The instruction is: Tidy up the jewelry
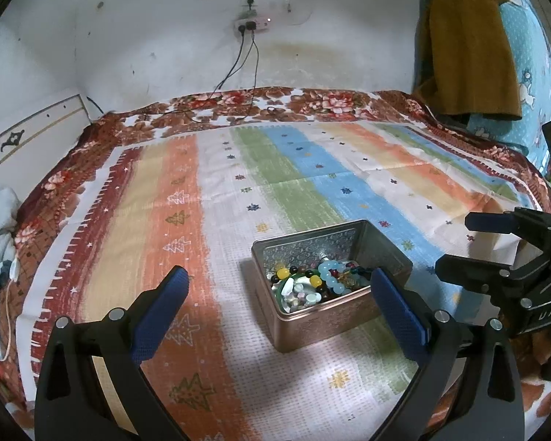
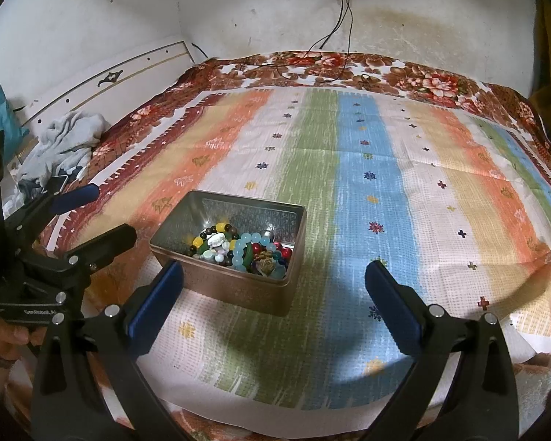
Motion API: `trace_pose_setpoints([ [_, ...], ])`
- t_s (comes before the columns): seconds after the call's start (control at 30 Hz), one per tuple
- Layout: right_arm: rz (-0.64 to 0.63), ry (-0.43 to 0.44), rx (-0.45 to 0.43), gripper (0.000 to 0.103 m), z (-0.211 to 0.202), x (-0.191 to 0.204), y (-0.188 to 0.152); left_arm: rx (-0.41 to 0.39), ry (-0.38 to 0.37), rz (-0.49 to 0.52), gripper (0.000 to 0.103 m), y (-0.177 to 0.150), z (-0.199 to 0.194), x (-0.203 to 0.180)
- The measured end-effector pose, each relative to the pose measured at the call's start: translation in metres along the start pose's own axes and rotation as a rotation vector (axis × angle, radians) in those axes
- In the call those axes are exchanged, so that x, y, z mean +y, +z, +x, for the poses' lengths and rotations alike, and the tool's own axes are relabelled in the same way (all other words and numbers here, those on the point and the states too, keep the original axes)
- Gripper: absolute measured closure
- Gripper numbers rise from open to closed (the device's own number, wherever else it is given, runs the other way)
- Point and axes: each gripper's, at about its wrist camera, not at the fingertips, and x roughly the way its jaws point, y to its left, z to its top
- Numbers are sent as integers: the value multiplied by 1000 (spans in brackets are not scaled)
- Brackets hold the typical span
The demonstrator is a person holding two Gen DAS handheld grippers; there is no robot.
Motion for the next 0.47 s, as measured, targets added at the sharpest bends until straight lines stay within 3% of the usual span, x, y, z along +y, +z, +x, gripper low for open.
trace_pose_setpoints([
  [0.47,-9,-4,5,5,2,-2,-2,18,-19,-13,6,2,3,-4],
])
